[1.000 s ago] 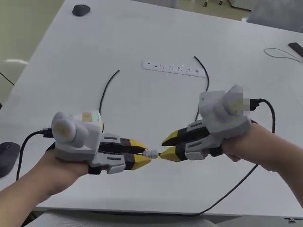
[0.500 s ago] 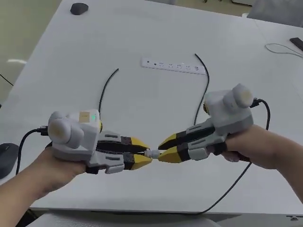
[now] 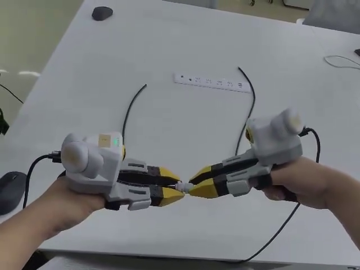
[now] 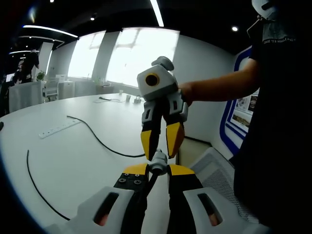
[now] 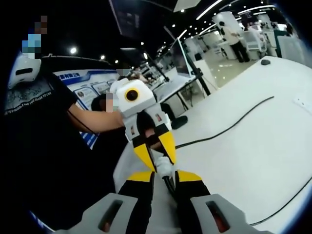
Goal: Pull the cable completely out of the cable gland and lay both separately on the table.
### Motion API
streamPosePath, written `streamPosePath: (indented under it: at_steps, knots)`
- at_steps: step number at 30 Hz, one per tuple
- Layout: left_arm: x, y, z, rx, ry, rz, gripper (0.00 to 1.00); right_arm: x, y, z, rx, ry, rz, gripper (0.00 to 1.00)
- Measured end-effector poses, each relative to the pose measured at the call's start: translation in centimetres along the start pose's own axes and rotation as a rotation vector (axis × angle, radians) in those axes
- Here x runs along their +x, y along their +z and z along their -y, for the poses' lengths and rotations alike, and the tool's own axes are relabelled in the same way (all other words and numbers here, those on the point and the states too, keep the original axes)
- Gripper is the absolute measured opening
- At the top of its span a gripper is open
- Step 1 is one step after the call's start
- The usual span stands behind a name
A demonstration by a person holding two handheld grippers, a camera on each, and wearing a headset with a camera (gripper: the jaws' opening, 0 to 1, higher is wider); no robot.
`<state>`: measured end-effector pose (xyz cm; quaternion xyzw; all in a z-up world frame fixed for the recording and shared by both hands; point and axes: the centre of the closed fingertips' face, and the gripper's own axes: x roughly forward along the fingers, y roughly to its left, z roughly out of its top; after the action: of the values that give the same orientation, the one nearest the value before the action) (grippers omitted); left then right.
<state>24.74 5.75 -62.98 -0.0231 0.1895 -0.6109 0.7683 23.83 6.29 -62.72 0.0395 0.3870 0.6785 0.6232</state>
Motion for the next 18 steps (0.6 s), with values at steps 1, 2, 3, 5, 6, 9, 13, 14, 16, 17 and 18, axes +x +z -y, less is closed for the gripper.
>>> streamPosePath:
  at_steps: [1, 2, 3, 5, 6, 9, 13, 14, 16, 17, 18]
  knots:
    - [0.02, 0.00, -0.04, -0.003, 0.001, -0.001, 0.15, -0.01, -0.03, 0.00, -0.004, 0.002, -0.003, 0.12]
    - [0.04, 0.02, -0.02, -0.002, 0.000, -0.002, 0.15, 0.02, -0.09, -0.09, -0.010, 0.006, -0.006, 0.11]
    - [0.08, 0.03, 0.00, -0.005, -0.003, -0.002, 0.15, -0.02, -0.10, 0.00, -0.021, 0.001, -0.006, 0.09]
    - [0.16, -0.02, -0.19, -0.009, 0.005, -0.006, 0.15, -0.03, -0.06, 0.19, -0.043, -0.014, -0.005, 0.09]
    - [0.18, -0.01, -0.22, -0.013, 0.005, -0.006, 0.15, -0.03, -0.06, 0.18, -0.044, -0.016, -0.002, 0.09]
    - [0.17, -0.05, -0.25, -0.026, 0.003, -0.009, 0.15, -0.06, -0.06, 0.19, -0.113, -0.031, -0.003, 0.08]
    - [0.12, -0.12, -0.18, -0.058, -0.002, -0.010, 0.15, 0.00, -0.06, -0.01, -0.261, -0.071, -0.043, 0.07]
    - [0.12, -0.19, -0.20, -0.068, -0.003, -0.009, 0.15, 0.04, -0.11, 0.14, -0.291, -0.095, -0.056, 0.07]
    - [0.08, -0.36, -0.32, -0.084, -0.003, -0.010, 0.15, 0.14, -0.29, 0.53, -0.347, -0.136, -0.075, 0.07]
    - [0.06, -0.53, -0.37, -0.100, -0.003, -0.010, 0.15, 0.24, -0.32, 0.55, -0.398, -0.156, -0.085, 0.07]
    - [0.03, -0.69, -0.40, -0.115, -0.006, -0.010, 0.15, 0.34, -0.45, 0.47, -0.436, -0.183, -0.094, 0.07]
